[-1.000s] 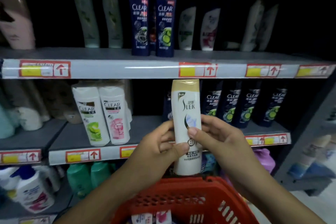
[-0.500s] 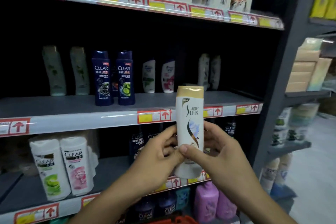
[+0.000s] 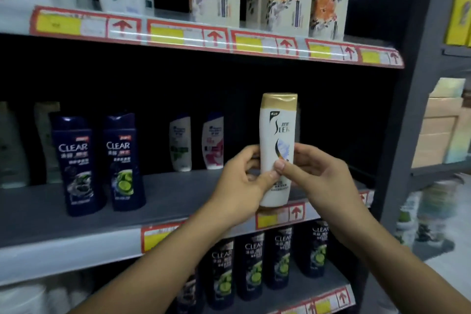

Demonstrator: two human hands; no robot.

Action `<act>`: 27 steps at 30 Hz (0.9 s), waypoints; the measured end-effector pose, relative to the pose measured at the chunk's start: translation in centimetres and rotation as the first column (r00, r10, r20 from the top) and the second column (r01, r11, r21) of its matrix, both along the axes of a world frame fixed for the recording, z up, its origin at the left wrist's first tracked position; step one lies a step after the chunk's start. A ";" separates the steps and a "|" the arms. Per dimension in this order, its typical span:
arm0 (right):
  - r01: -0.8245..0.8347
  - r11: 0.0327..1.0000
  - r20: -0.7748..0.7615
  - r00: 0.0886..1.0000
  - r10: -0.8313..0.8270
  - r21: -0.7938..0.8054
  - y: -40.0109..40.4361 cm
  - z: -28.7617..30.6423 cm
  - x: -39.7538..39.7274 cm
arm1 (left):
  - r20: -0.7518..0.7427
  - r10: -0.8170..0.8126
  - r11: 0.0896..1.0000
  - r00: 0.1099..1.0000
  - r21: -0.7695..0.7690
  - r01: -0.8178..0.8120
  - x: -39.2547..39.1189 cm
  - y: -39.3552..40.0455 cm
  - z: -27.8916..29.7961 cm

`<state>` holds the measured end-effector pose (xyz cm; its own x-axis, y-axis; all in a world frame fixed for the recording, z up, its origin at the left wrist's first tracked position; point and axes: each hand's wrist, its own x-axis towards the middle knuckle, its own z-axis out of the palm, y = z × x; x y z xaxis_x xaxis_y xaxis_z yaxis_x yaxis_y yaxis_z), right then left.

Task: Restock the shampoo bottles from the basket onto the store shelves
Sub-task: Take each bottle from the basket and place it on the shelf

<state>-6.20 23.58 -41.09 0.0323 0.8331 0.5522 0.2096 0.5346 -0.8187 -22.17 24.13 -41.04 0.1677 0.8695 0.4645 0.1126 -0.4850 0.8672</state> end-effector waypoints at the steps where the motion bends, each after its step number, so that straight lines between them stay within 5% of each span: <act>1: 0.018 1.000 0.008 1.000 -0.018 0.001 1.9 0.3 0.5 | -0.012 0.015 1.000 1.000 -0.011 -0.016 0.6 1.6 0.6; 13: 0.153 0.980 0.090 0.986 -0.142 -0.127 20.1 -0.3 6.7 | -0.269 0.249 0.954 0.930 -0.098 -0.284 7.9 17.5 1.1; 27: 0.162 0.958 0.128 0.983 -0.134 -0.237 22.9 -2.7 6.1 | -0.391 0.429 0.873 0.814 -0.052 -0.484 8.2 19.1 0.4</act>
